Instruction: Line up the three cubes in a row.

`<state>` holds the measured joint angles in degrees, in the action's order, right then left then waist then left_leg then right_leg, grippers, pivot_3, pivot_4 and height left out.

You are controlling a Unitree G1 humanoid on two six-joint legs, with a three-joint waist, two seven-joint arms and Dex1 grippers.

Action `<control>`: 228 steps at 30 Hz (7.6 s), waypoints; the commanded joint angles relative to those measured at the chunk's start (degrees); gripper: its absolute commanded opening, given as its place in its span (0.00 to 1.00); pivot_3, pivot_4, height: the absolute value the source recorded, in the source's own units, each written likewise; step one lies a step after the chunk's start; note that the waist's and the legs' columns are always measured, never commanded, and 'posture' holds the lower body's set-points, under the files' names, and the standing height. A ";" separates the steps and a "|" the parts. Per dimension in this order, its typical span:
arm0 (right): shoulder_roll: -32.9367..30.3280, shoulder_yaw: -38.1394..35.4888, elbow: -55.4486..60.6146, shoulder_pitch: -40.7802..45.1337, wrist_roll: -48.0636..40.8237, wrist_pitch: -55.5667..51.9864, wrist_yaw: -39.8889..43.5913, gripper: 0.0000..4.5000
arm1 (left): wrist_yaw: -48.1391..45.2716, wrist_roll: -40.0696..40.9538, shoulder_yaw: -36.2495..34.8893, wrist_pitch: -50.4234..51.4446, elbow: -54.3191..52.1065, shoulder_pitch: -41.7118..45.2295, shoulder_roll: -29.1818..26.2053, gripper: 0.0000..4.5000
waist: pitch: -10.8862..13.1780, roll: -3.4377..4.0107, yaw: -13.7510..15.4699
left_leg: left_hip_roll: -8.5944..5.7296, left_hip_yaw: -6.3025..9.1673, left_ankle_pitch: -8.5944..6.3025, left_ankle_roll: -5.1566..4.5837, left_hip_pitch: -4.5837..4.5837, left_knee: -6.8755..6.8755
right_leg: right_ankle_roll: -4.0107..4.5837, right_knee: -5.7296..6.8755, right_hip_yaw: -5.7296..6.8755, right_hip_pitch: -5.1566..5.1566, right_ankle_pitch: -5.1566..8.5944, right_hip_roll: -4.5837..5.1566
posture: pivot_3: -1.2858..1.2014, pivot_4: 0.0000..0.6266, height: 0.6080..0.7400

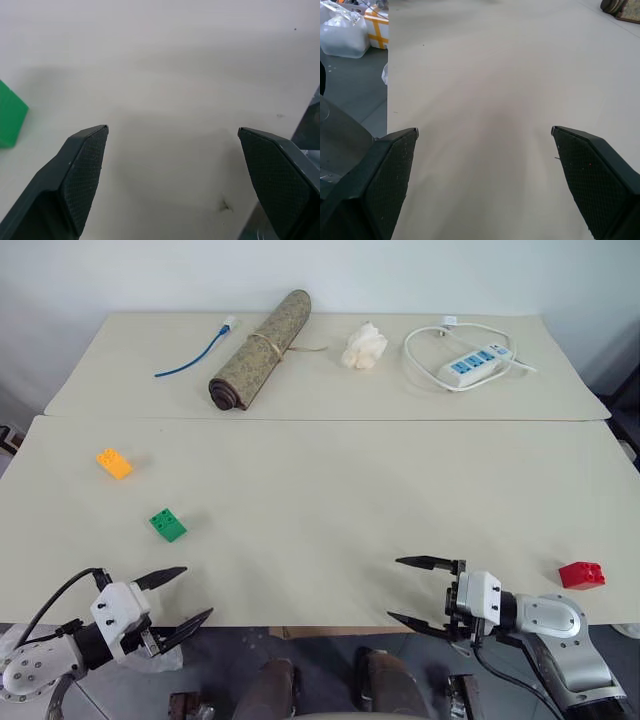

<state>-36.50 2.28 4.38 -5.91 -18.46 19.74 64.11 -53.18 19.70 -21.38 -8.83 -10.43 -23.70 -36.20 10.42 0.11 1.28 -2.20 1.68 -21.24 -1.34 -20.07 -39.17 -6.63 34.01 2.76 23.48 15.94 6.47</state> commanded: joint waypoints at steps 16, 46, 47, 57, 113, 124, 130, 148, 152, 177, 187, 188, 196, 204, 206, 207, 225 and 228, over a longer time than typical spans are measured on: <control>-4.45 -30.77 25.20 -12.16 -15.67 -23.03 -17.49 1.00 | -1.96 7.02 9.87 9.79 -9.45 16.33 -2.09 0.97 | -0.15 0.14 0.52 | -0.06 0.18 0.02 0.01 -0.08 -0.07 | -0.02 0.24 -0.02 -0.04 -0.01 -0.01 | 0.52 0.24 1.00; -12.02 -63.43 8.99 -32.51 -29.64 -60.26 -29.10 1.00 | -8.41 5.50 22.00 12.88 2.04 32.87 1.73 0.97 | -0.57 0.82 -0.75 | 0.02 -0.86 -0.08 -0.27 0.80 0.27 | -0.21 0.09 -1.39 -0.25 -0.11 0.03 | 0.52 0.24 1.00; -12.57 -64.04 9.31 -31.43 -31.26 -62.52 -29.61 1.00 | -8.39 5.55 22.04 13.02 1.94 32.92 1.88 0.97 | -0.55 0.76 -0.53 | 0.01 -0.85 -0.08 -0.29 0.77 0.27 | -0.22 0.04 -1.39 -0.24 -0.12 0.05 | 0.52 0.24 1.00; -16.71 -56.42 17.84 -21.01 -32.75 -76.77 -36.73 1.00 | -12.34 7.67 22.46 13.80 0.02 32.00 1.80 0.97 | -0.51 0.74 0.41 | -0.02 -0.76 -0.10 -0.32 0.32 0.19 | -0.27 -0.09 -1.20 0.04 -0.15 -0.01 | 0.52 0.24 1.00; -9.36 21.25 -4.43 46.35 11.85 -39.58 11.94 0.33 | -2.56 6.85 17.51 15.60 -10.74 18.82 1.37 1.00 | -0.32 0.47 -0.64 | -0.27 -0.55 -0.05 -0.29 -0.83 -0.23 | -0.39 0.09 -0.01 0.91 -0.22 0.07 | 0.52 0.24 1.00; -5.96 18.42 -5.09 46.59 12.34 -39.10 9.52 0.76 | 0.35 6.83 13.92 15.45 -9.89 17.56 0.70 1.00 | -0.32 0.47 -1.37 | -0.13 -0.50 0.02 -0.12 -0.92 -0.91 | -0.38 0.71 -0.04 1.05 -0.22 0.07 | 0.52 0.24 1.00; -4.25 7.08 -8.37 43.38 2.35 -24.73 13.53 0.99 | 7.45 7.40 4.70 12.09 -9.88 12.03 4.94 1.00 | -0.31 0.45 -1.38 | -0.12 -0.50 0.02 -0.13 -1.00 -0.88 | -0.37 0.79 -0.02 1.08 -0.22 0.07 | 0.52 0.24 1.00; 4.09 -11.86 -19.96 26.86 -15.70 -4.10 27.46 0.99 | 20.36 13.38 -21.66 2.00 6.92 -6.47 20.58 1.00 | -0.21 0.31 -1.33 | 0.08 -0.66 -0.11 -0.20 0.12 -0.37 | -0.26 0.16 -0.11 0.09 -0.21 0.02 | 0.52 0.24 1.00; 1.82 -8.81 -19.21 24.15 -16.87 -2.13 28.39 0.99 | 16.27 12.54 -20.73 0.90 10.33 -3.94 16.47 1.00 | -0.26 0.21 -0.33 | 0.05 -0.42 -0.13 -0.21 0.09 -0.43 | -0.23 0.11 -0.30 -0.04 -0.20 0.14 | 0.52 0.24 1.00; 0.59 -10.24 -11.45 16.62 -16.55 -4.33 23.51 1.00 | 0.27 10.07 -4.61 13.80 18.88 20.93 -4.49 0.74 | -0.28 0.40 -1.44 | 0.03 -0.51 -0.12 -0.17 -0.05 -0.40 | -0.21 0.36 0.05 0.16 -0.22 0.05 | 0.52 0.24 1.00; 0.03 -11.28 -7.74 14.30 -15.91 -5.04 19.89 1.00 | -9.51 14.67 -1.54 23.41 11.11 23.52 -11.02 0.33 | -0.26 0.42 -1.02 | 0.02 -0.36 -0.12 -0.18 -0.08 -0.40 | -0.20 0.32 -0.14 0.11 -0.22 0.13 | 0.52 0.24 1.00; -0.20 -11.59 -7.62 14.31 -15.94 -5.19 19.57 1.00 | -10.00 14.84 -0.10 24.57 10.24 25.74 -11.26 0.33 | -0.26 0.42 -0.76 | 0.01 -0.30 -0.11 -0.18 -0.09 -0.42 | -0.20 0.31 -0.16 0.07 -0.22 0.14 | 0.52 0.24 1.00; -1.59 -13.44 -6.88 14.13 -15.83 -5.79 17.70 1.00 | -13.87 5.72 24.19 31.90 10.39 53.21 -6.39 0.33 | -0.22 0.49 0.25 | -0.14 -0.26 -0.08 -0.21 -0.18 -0.53 | -0.22 0.43 0.21 0.12 -0.22 -0.07 | 0.52 0.24 1.00; -1.91 -16.08 -5.15 11.15 -14.90 -4.84 15.14 1.00 | -13.32 -9.95 39.26 20.17 19.63 60.31 2.77 0.33 | -0.20 0.47 -0.44 | -0.12 -0.67 -0.07 -0.27 -0.16 -0.58 | -0.31 0.48 0.05 0.22 -0.27 -0.28 | 0.52 0.24 1.00; -1.97 -16.65 -4.17 10.24 -15.02 -5.01 14.40 1.00 | -12.97 -9.73 38.75 21.01 18.94 59.25 2.93 0.33 | -0.20 0.46 -0.40 | -0.04 -0.66 -0.07 -0.26 -0.15 -0.58 | -0.32 0.48 0.04 0.22 -0.27 -0.33 | 0.52 0.24 1.00; -2.04 -16.90 -3.84 9.80 -14.98 -4.92 14.13 1.00 | -13.03 -9.41 38.47 21.70 18.04 58.61 2.66 0.33 | -0.20 0.46 -0.34 | -0.02 -0.64 -0.07 -0.26 -0.15 -0.62 | -0.32 0.48 0.05 0.21 -0.27 -0.31 | 0.52 0.24 1.00; -1.35 -16.15 -3.48 8.43 -14.92 -5.43 13.92 1.00 | -12.06 -8.92 34.62 18.10 19.33 55.35 4.39 0.74 | -0.15 0.40 0.13 | -0.08 -0.56 -0.06 -0.27 -0.15 -0.80 | -0.33 0.58 0.06 0.15 -0.28 -0.05 | 0.52 0.24 1.00; -1.14 -15.61 -3.65 8.94 -15.17 -5.99 14.39 1.00 | -13.81 -5.10 30.00 16.03 17.94 53.52 2.75 0.95 | -0.15 0.40 0.10 | -0.08 -0.56 -0.06 -0.27 -0.17 -0.79 | -0.33 0.56 0.06 0.17 -0.28 -0.01 | 0.52 0.24 1.00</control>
<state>-37.65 -13.46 -0.28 2.53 -32.67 13.76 78.06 -65.49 11.29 12.74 9.05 9.82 30.87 -31.94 10.26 0.51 1.38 -2.26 1.13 -21.30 -1.61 -20.24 -39.96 -6.96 34.56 2.82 23.65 15.66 6.46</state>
